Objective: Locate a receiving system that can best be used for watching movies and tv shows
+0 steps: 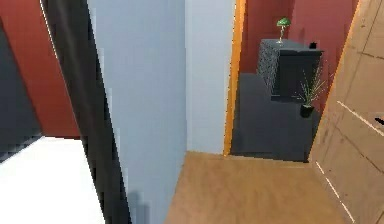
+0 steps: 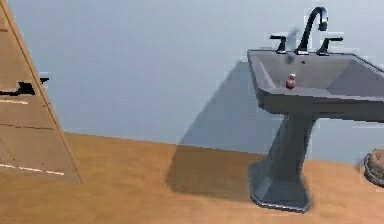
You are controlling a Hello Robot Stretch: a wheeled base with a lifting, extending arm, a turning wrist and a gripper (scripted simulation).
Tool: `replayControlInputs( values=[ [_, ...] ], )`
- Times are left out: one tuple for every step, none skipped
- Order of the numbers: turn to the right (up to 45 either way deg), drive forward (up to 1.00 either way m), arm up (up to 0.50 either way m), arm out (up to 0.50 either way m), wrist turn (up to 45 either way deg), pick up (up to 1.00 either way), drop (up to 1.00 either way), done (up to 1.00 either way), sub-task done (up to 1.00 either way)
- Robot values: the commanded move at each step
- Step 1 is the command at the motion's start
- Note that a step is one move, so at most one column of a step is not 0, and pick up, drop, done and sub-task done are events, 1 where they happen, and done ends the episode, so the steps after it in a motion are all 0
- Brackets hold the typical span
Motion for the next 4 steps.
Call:
replayControlInputs(
  values=[
    [-45.0,0.00,0.00,0.00,0.0,0.00,0.00,0.00,0.00],
    [-33.0,0.00,0.00,0.00,0.0,0.00,0.00,0.00,0.00],
    [0.0,1.00,0.00,0.00,0.0,0.00,0.00,0.00,0.00],
    [0.0,0.40,0.00,0.00,0.0,0.00,0.00,0.00,0.00]
  ],
)
